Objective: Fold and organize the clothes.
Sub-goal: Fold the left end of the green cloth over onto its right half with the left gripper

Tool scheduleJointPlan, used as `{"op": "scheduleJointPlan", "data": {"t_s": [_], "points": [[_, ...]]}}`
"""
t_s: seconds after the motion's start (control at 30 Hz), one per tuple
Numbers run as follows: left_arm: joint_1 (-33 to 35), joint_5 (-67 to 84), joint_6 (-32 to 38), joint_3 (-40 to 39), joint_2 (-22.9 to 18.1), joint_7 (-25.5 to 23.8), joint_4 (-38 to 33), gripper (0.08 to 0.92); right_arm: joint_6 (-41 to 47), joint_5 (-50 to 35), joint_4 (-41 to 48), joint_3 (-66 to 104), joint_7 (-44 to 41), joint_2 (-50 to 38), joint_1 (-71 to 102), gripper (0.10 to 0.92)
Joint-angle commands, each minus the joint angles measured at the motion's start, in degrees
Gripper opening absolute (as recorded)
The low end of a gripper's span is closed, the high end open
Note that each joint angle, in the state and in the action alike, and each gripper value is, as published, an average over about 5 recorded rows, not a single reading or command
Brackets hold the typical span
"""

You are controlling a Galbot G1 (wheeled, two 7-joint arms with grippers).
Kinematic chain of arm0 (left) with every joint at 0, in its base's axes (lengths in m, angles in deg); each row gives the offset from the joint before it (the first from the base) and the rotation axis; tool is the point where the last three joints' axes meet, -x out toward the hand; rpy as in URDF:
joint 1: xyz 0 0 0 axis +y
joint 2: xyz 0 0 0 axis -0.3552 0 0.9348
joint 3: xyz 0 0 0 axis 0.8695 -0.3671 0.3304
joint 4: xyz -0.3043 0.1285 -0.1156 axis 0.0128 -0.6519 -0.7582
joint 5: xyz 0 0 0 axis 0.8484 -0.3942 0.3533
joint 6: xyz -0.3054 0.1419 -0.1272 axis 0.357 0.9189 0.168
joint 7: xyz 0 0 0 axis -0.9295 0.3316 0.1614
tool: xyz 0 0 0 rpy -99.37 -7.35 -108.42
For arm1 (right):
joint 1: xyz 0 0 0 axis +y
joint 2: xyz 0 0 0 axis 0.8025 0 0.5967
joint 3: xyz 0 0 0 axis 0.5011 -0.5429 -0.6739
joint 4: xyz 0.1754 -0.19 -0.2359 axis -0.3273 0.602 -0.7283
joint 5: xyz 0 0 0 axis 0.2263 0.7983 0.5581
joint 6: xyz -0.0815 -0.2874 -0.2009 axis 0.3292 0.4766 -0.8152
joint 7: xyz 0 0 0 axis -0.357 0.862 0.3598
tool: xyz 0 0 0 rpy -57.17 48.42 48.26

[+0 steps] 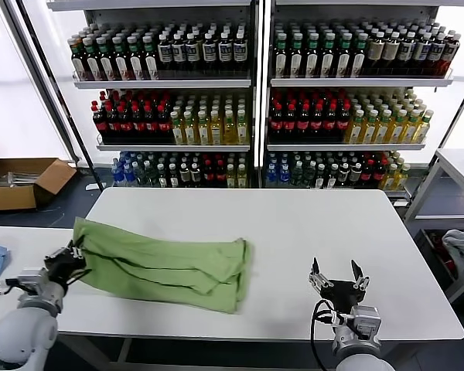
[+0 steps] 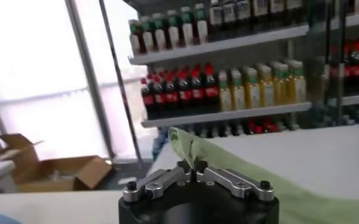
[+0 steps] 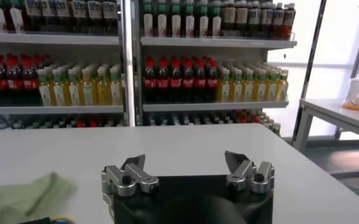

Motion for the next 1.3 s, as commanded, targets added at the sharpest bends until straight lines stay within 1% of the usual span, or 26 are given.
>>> {"op": "scheduleJointPlan", "data": {"t_s": [0.03, 0.23, 0.33, 0.43, 0.6, 0.77, 0.97, 1.3], "points": [[1.18, 0.84, -1.66, -3.06, 1.14, 0.4, -3.12, 0.096, -0.36, 0.05, -0.25, 0.32, 0.02, -0.03, 0.88, 0.823], [2.7, -2.11, -3.09, -16.43, -8.61, 2.1, -6.75, 0.096, -0.74, 0.57, -0.65, 0.89, 0.08, 0.88, 2.48, 0.823], [2.2, -2.48, -4.36, -21.48, -11.78, 3.34, -8.97, 0.096, -0.93, 1.05, -0.98, 1.01, 0.06, 1.46, 3.44, 0.823], [1.29, -3.1, -5.49, -25.67, -13.6, 4.36, -10.46, 0.096, -1.07, 1.36, -1.14, 1.41, 0.09, 2.01, 4.03, 0.823], [-0.14, -5.57, -6.83, -30.28, -14.98, 5.0, -10.22, 0.096, -1.32, 1.78, -1.26, 1.85, 0.11, 2.45, 4.81, 0.823], [-1.06, -6.97, -7.78, -33.08, -15.88, 5.3, -9.04, 0.096, -1.65, 2.34, -1.39, 1.97, 0.1, 3.04, 5.6, 0.823], [-2.2, -7.48, -8.08, -34.57, -16.31, 5.54, -8.59, 0.096, -2.16, 2.83, -1.72, 2.2, 0.07, 3.21, 6.71, 0.823], [-2.99, -9.38, -7.96, -35.46, -17.7, 3.89, -4.12, 0.096, -2.63, 3.38, -1.77, 2.04, -0.02, 3.2, 7.6, 0.823]]}}
